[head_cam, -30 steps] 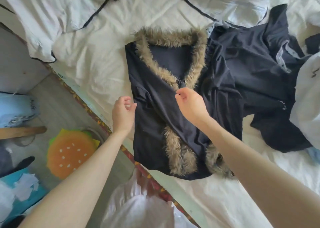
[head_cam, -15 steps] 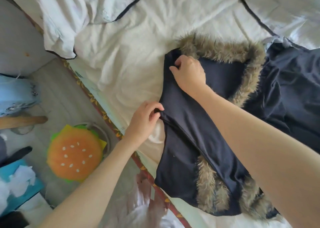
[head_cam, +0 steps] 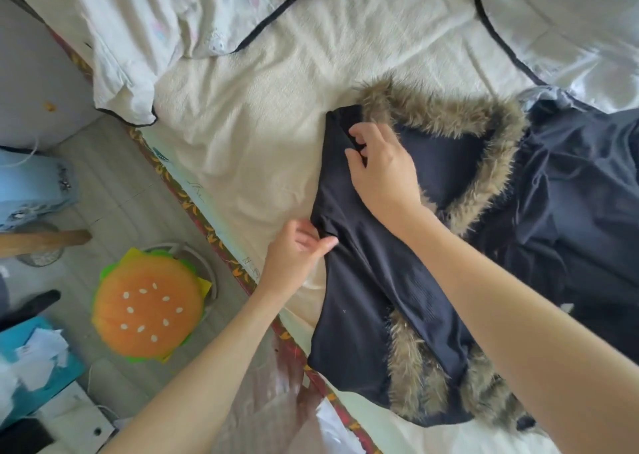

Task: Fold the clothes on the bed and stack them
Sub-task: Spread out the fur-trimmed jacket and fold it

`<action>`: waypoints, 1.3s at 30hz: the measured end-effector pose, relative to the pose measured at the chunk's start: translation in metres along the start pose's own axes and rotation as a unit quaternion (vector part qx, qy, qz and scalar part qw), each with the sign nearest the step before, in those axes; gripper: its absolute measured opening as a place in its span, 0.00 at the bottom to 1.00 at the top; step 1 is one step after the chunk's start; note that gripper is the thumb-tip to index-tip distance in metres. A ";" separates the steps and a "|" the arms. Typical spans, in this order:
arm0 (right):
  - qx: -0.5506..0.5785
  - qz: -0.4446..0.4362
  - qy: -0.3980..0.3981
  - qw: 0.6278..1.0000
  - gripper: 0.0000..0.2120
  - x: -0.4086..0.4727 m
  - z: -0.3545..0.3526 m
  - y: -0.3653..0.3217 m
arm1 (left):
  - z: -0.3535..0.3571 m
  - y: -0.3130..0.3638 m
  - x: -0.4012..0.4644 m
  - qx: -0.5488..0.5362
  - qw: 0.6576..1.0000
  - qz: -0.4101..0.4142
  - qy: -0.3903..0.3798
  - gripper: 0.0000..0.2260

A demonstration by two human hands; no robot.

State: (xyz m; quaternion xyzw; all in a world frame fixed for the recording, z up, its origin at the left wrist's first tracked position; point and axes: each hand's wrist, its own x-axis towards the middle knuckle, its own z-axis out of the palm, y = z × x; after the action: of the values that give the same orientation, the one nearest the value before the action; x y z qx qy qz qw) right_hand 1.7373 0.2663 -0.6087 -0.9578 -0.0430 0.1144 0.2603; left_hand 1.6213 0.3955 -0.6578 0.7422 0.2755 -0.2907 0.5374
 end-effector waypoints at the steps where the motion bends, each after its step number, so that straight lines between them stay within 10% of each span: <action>1: -0.001 -0.001 0.021 1.000 0.13 -0.016 -0.002 0.004 | 0.007 -0.004 -0.004 0.045 0.999 -0.009 -0.013 0.11; 13: -0.091 0.162 -0.059 0.981 0.19 -0.215 -0.004 0.107 | 0.012 -0.016 -0.020 0.090 0.994 -0.013 0.057 0.07; 19: -0.102 0.152 -0.131 0.974 0.24 -0.257 -0.008 0.138 | 0.058 0.008 -0.065 0.236 0.922 0.242 0.190 0.11; 28: -0.118 0.155 -0.150 0.969 0.24 -0.320 -0.034 0.203 | 0.181 -0.016 -0.125 0.542 0.772 0.322 -0.082 0.22; 34: 0.173 0.382 0.083 0.904 0.21 -0.327 -0.054 0.243 | 0.214 -0.021 -0.128 0.605 0.701 0.344 -0.155 0.27; 39: 0.094 0.433 -0.062 0.894 0.16 -0.323 -0.054 0.283 | 0.228 -0.030 -0.130 0.627 0.687 0.295 -0.219 0.27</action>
State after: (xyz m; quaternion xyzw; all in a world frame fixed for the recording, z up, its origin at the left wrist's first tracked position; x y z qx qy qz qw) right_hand 1.4435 -0.0494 -0.6436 -0.8435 0.3712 0.2784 0.2706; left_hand 1.4811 0.1726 -0.6402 0.8642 -0.3301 -0.3765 0.0495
